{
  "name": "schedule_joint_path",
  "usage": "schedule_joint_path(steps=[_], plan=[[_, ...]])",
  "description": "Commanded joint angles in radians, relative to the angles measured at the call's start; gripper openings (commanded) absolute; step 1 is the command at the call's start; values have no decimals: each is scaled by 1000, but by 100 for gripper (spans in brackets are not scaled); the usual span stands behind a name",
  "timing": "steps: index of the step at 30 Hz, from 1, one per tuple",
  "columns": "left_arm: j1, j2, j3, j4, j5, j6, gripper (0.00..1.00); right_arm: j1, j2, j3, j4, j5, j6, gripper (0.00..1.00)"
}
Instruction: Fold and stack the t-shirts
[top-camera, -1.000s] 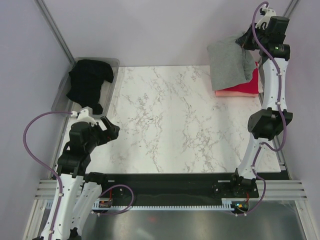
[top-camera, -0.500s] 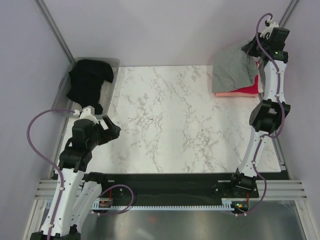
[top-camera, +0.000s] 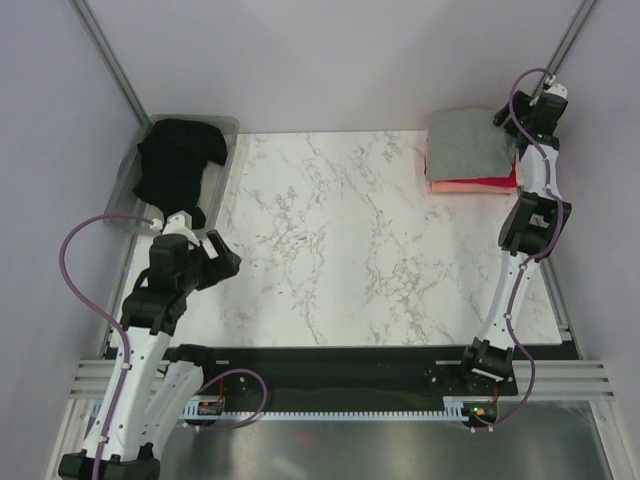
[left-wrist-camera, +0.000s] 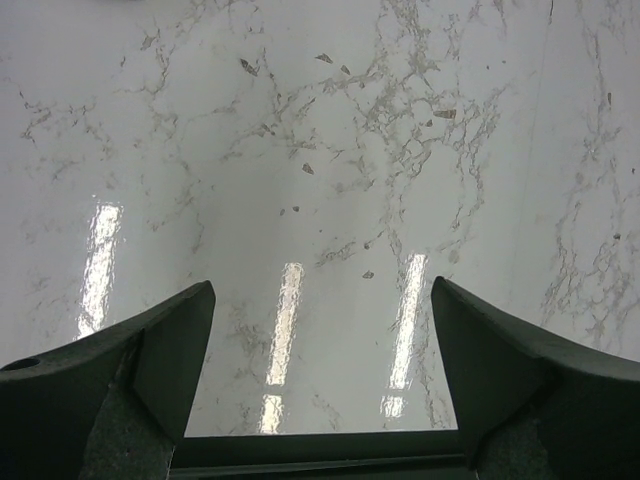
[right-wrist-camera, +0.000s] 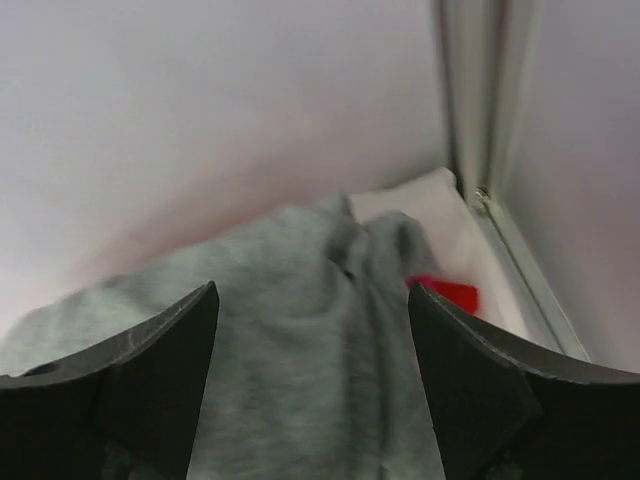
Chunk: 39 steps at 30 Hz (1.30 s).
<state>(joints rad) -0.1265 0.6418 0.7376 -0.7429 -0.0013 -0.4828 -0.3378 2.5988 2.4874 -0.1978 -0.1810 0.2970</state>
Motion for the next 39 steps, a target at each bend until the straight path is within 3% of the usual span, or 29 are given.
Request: schedule_joint_path(steps=[1,7,13,18,20,21,24,25,29,34,39], plan=[[2,-1,37,4,-25,-28,96,-3,-11,-21,123,149,36,84],[2,-31,28,5,-32,-33,96,-1,-242,-230,161,343,42,87],[4,-66,14,25,-28,-25,96,-4,-563,-433,84,575,123,93],[5,-114,11,28,-35,-22,96,-3,-940,-688,80,470,249,95],[5,-131,8,28,-35,-20,96,2,-1090,-853,51,329,306,98],[5,-136,9,30,-34,-22,96,12,-1133,-854,40,271,312,98],[7,-134,8,33,-39,-16,97,120,-1282,-985,-50,184,275,98],[8,-131,9,33,-40,-16,97,213,-1318,-1066,-64,155,251,98],[8,-122,8,34,-35,-13,97,457,-1538,-1326,-124,225,293,98],[8,-100,9,34,-34,-13,97,736,-1703,-1694,-124,327,422,98],[8,-93,8,33,-43,-16,97,861,-1790,-1815,-117,365,470,98]])
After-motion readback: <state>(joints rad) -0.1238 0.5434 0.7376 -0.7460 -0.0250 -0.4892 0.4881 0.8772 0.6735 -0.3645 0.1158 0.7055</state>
